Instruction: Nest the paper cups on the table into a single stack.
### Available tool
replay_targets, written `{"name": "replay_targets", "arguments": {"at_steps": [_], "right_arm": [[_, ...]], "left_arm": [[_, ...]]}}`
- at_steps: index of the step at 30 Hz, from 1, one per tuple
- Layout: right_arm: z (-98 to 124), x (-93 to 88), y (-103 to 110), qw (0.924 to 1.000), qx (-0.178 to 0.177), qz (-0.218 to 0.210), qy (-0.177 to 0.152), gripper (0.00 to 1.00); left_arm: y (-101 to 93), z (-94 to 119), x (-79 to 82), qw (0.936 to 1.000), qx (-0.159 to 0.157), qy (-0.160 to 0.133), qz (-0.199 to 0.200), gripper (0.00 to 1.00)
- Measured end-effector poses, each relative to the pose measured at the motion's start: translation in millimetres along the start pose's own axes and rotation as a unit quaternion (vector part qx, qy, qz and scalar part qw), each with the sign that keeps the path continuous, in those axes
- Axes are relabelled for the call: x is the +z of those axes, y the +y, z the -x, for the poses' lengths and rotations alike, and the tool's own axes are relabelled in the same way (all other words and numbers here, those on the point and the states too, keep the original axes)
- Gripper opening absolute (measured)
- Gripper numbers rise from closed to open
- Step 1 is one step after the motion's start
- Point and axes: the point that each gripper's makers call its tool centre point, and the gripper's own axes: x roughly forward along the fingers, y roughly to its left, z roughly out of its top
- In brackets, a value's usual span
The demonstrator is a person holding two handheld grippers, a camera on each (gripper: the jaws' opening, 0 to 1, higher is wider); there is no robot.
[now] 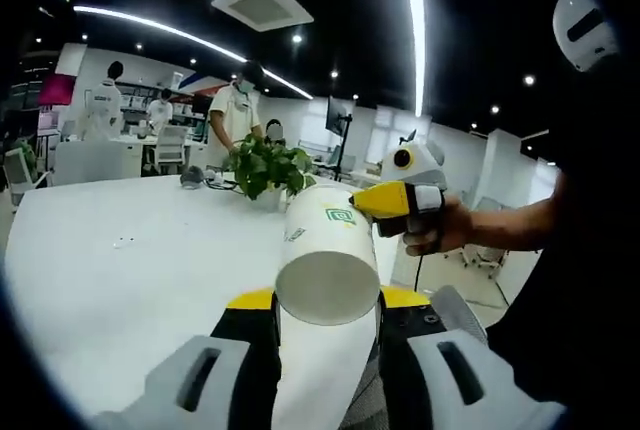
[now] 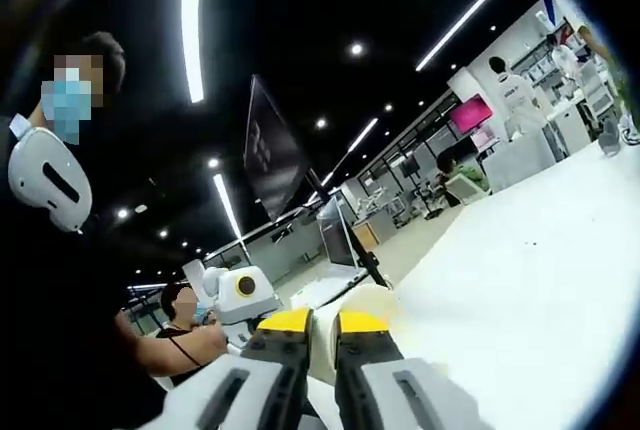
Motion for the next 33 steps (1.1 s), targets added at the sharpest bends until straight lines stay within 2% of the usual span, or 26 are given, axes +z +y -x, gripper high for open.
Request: {"name": "replay_targets", "arguments": {"at_steps": [9, 11, 14, 19, 26, 33], "right_arm": [[0.5, -3.1, 6.3, 0.9997, 0.007, -0.022, 0.009, 0.01], [0.4, -4.5, 6.8, 0.9997, 0.005, -0.019, 0.013, 0.00], [1.5, -9.2, 4.4, 0.9996, -0.006, -0.005, 0.026, 0.00], [4.6, -12.7, 1.5, 0.9988, -0.019, 0.011, 0.044, 0.00], [4.5, -17.5, -2.1, 0.9960, -0.031, 0.038, 0.075, 0.00], [-2.9, -22.8, -4.6, 0.9905, -0.033, 0.073, 0.111, 0.00]], "left_arm": [[2.7, -0.8, -4.4, 0.9997, 0.009, 0.010, -0.019, 0.34], [7.6, -2.3, -5.4, 0.9992, 0.023, 0.011, -0.032, 0.39], [9.6, -5.7, -8.4, 0.9985, 0.029, 0.018, -0.043, 0.52], [10.6, -5.9, -7.7, 0.9975, 0.035, 0.020, -0.058, 0.62], [18.6, 3.2, -8.3, 0.9965, 0.060, 0.015, -0.057, 0.69], [24.2, 16.4, -15.5, 0.9944, 0.083, 0.025, -0.061, 0.76]]}}
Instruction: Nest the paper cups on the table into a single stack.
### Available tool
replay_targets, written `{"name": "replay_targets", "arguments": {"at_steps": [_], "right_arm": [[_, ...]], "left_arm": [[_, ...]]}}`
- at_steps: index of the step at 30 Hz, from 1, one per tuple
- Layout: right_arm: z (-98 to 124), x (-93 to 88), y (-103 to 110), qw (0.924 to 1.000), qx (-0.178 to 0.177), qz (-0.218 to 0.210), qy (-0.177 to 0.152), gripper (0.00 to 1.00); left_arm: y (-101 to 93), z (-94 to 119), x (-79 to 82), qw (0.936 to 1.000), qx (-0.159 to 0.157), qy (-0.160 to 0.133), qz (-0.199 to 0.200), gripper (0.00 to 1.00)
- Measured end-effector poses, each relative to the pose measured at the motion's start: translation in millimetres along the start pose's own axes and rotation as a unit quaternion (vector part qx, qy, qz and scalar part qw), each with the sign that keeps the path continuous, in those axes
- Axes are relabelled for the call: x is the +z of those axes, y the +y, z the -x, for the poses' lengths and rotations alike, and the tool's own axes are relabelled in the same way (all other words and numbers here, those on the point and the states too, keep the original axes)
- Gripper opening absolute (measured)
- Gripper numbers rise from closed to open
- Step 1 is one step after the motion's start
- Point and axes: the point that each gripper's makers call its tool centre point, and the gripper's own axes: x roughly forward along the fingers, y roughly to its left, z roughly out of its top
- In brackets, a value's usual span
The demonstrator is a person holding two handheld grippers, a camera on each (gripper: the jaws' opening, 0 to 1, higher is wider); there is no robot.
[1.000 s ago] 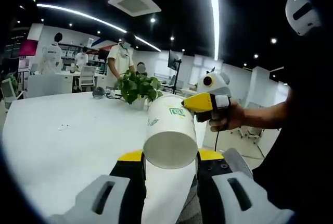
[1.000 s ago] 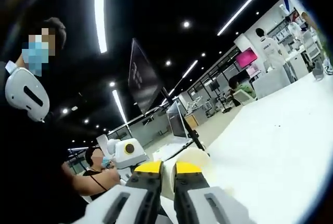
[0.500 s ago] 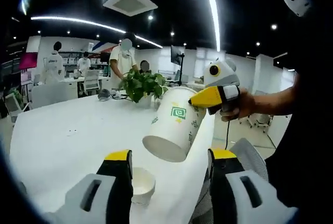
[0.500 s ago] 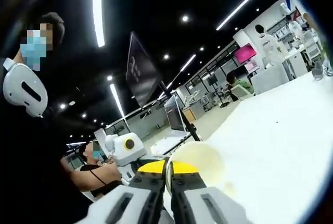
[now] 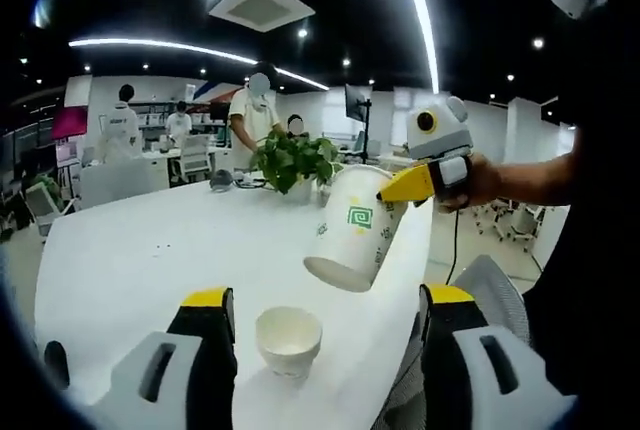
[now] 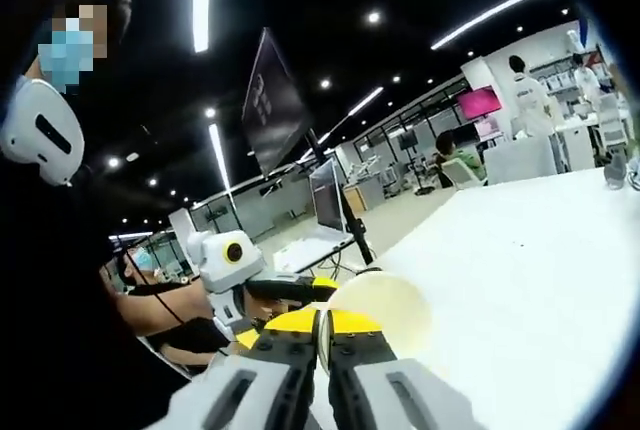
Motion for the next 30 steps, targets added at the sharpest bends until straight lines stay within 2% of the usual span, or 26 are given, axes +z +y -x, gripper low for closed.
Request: {"name": "replay_targets", "arguments": {"at_steps": [7, 13, 21, 30], "right_arm": [[-10.7, -7.5, -1.2, 0.9985, -0.002, 0.040, 0.039, 0.00], [-21.7, -18.8, -12.3, 0.9942, -0.017, 0.076, 0.075, 0.00], [-34.0, -31.2, -30.6, 0.9896, -0.038, 0.086, 0.108, 0.00], [-49.7, -55.5, -47.5, 0.9786, -0.046, 0.119, 0.161, 0.00]], "left_arm": [[2.1, 9.7, -8.9, 0.9998, 0.018, 0.008, 0.001, 0.81], [3.5, 15.8, -16.2, 0.9996, 0.027, 0.012, 0.006, 0.83], [4.3, 19.2, -20.0, 0.9993, 0.034, 0.016, 0.001, 0.88], [5.2, 22.4, -23.3, 0.9990, 0.041, 0.016, -0.002, 0.93]]}}
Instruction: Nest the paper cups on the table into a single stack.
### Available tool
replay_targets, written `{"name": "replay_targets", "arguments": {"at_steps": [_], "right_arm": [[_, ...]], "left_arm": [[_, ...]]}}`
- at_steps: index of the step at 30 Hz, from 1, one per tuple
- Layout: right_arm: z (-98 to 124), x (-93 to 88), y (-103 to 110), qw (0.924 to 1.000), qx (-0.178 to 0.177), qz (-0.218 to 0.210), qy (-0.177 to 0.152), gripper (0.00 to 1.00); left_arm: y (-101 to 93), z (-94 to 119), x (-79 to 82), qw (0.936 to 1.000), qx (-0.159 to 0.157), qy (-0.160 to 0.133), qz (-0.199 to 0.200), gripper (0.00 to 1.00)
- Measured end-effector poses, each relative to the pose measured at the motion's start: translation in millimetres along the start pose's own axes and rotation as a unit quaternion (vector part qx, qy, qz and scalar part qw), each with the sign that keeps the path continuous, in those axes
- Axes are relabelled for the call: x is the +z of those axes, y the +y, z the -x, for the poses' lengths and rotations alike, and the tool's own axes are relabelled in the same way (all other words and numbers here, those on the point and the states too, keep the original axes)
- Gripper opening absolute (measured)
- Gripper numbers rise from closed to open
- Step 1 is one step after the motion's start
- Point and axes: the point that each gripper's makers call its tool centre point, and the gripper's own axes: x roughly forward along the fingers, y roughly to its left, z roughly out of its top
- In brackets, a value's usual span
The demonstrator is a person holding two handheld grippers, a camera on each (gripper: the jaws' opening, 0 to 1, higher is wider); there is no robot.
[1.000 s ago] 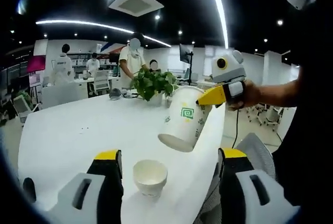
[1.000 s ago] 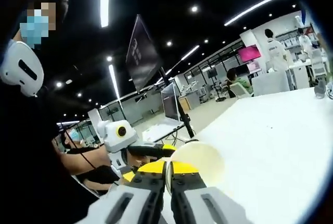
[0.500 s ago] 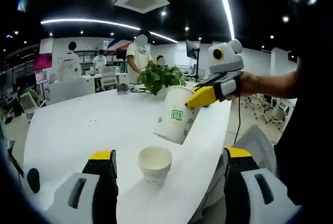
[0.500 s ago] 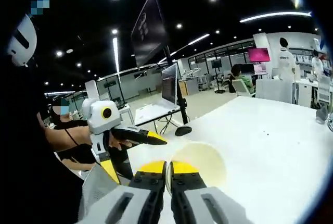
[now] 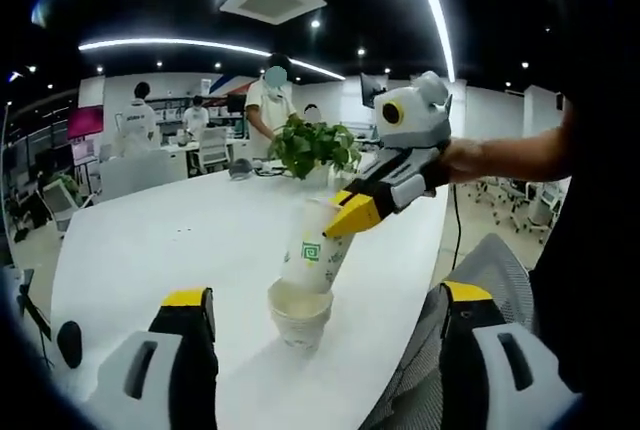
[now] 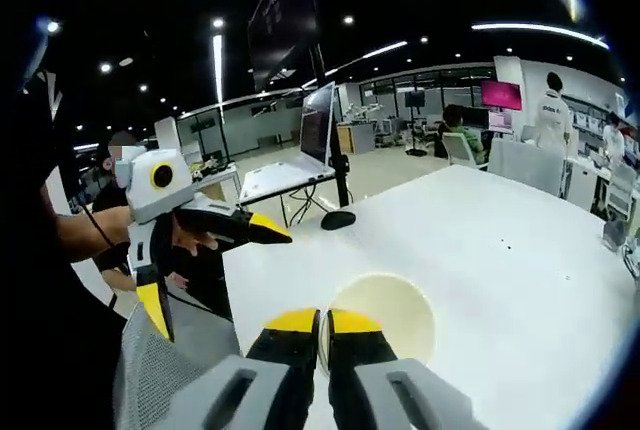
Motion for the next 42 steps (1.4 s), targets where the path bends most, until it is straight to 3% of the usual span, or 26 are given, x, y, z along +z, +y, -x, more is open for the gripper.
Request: {"name": "replay_targets", "arguments": {"at_steps": [5, 21, 36, 42], "right_arm": [[-16.0, -13.6, -8.5, 0.9991, -0.013, 0.022, 0.033, 0.00], [-48.5, -42.7, 3.6, 0.9959, 0.023, 0.022, 0.085, 0.03], [-70.9, -71.7, 8.9, 0.9932, 0.046, -0.003, 0.107, 0.07], [-73.2, -71.7, 11.4, 0.9935, 0.052, -0.007, 0.102, 0.08]], "left_arm": [[0.5, 2.2, -3.0, 1.0000, 0.005, 0.002, 0.003, 0.92], [2.0, 6.8, -7.7, 0.9998, 0.015, 0.011, 0.001, 0.92], [5.7, 13.1, -16.1, 0.9995, 0.026, 0.019, 0.002, 0.92], [4.2, 11.3, -19.4, 0.9994, 0.027, 0.023, 0.001, 0.92]]}}
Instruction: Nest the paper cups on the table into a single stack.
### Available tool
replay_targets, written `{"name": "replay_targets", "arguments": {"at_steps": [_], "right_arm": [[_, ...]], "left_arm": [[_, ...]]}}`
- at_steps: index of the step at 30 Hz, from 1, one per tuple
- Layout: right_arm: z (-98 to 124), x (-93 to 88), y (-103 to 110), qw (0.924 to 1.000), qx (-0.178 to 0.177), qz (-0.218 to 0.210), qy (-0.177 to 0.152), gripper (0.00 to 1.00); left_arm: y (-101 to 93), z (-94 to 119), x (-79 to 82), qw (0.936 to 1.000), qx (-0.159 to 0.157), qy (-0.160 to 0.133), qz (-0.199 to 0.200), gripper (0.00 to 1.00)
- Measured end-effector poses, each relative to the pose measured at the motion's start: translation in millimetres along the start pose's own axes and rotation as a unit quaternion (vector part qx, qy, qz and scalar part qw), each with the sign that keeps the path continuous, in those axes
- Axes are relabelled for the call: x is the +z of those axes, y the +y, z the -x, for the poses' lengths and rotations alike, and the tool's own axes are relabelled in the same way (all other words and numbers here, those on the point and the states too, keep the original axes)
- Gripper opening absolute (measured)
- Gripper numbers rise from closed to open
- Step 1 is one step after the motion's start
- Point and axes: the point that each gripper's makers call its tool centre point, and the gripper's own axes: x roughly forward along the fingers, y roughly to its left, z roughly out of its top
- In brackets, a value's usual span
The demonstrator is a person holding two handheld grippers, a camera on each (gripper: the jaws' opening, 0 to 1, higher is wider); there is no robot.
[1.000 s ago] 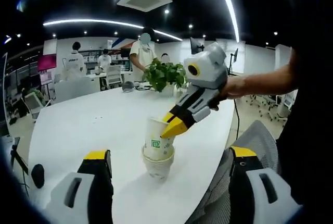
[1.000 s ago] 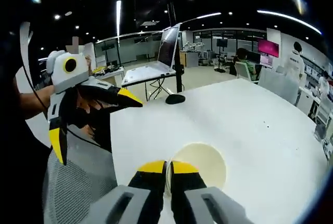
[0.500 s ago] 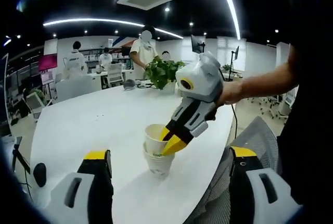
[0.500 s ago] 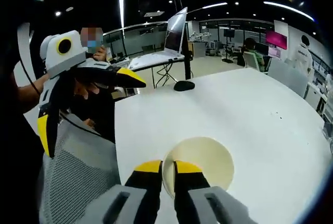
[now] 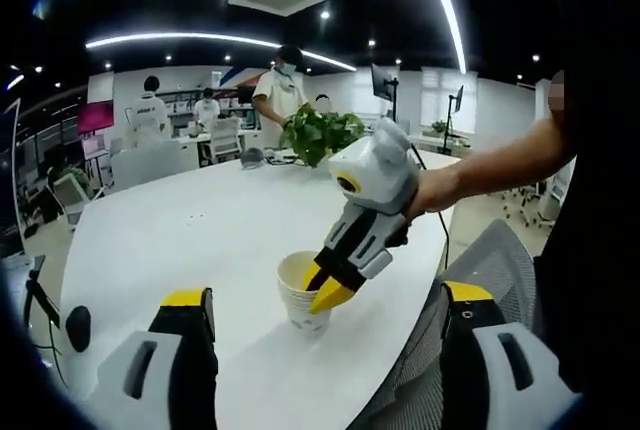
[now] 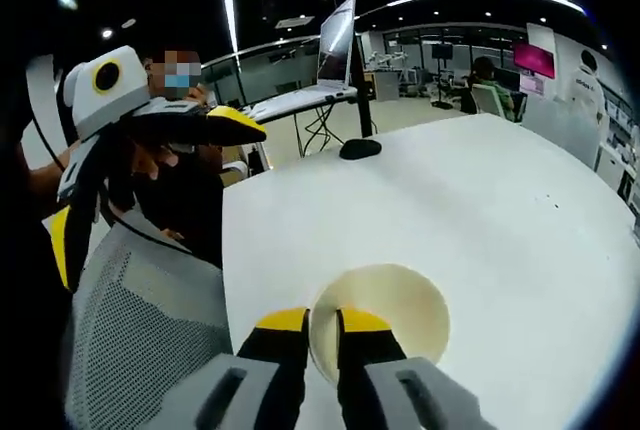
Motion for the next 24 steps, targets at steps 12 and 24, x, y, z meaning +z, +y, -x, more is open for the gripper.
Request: {"name": "replay_targets", "arguments": {"at_steps": [12, 24], "right_arm": [[13.6, 12.9, 3.7, 0.9984, -0.007, 0.048, -0.030, 0.17], [41.7, 28.2, -2.6, 0.9938, -0.051, 0.043, -0.089, 0.47]], "left_arm": [[3.8, -8.7, -3.0, 1.0000, -0.001, 0.000, -0.005, 0.93], [7.8, -30.5, -26.7, 0.9987, -0.021, 0.038, -0.028, 0.91]]}}
